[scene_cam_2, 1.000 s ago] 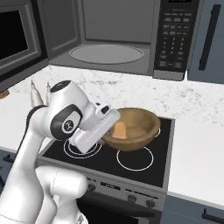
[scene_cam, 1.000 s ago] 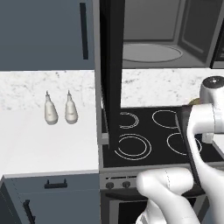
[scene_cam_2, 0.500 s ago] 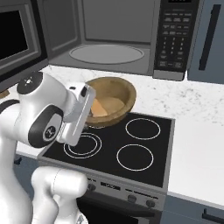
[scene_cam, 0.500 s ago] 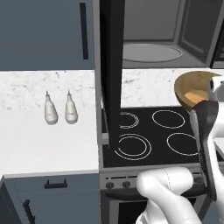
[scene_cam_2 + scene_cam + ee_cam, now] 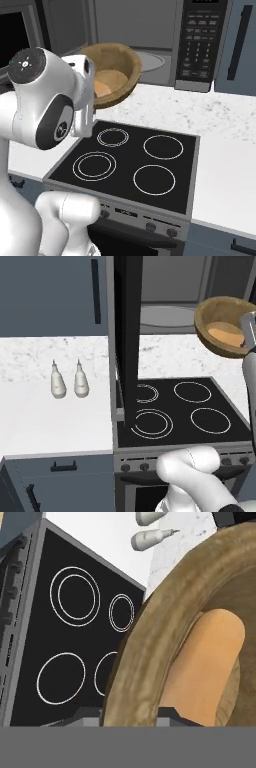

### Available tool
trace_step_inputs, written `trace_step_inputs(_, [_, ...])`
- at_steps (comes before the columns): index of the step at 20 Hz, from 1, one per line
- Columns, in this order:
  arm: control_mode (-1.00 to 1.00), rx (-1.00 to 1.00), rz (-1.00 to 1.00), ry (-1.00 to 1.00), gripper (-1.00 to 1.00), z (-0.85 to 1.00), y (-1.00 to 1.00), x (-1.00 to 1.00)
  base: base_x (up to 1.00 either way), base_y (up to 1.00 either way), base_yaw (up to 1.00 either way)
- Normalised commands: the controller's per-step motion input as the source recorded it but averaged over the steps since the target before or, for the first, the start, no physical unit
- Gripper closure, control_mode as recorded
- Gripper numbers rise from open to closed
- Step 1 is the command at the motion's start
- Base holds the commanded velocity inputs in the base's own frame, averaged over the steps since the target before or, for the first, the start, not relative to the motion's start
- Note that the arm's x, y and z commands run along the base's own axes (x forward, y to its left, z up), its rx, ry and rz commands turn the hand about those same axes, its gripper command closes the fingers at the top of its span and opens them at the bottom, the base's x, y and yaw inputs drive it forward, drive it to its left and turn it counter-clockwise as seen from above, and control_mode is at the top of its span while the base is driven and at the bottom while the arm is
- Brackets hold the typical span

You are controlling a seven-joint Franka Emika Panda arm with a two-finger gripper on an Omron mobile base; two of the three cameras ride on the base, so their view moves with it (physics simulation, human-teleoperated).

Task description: Pick the squash from the sink and place it in the bowl. Then pick the bowl and place it in the microwave. Then close the microwave door and press the start button.

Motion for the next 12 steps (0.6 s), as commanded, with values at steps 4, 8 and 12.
trace_step_inputs(4, [-1.0,-0.01,0.09,0.12,1.0,0.19,0.36,0.78,0.0,0.0,0.0])
trace_step_inputs(8, [-1.0,0.0,0.0,0.06,1.0,0.01,0.23,0.83,0.0,0.0,0.0])
trace_step_inputs(12, [-1.0,0.0,0.03,0.0,1.0,0.18,0.0,0.63,0.0,0.0,0.0])
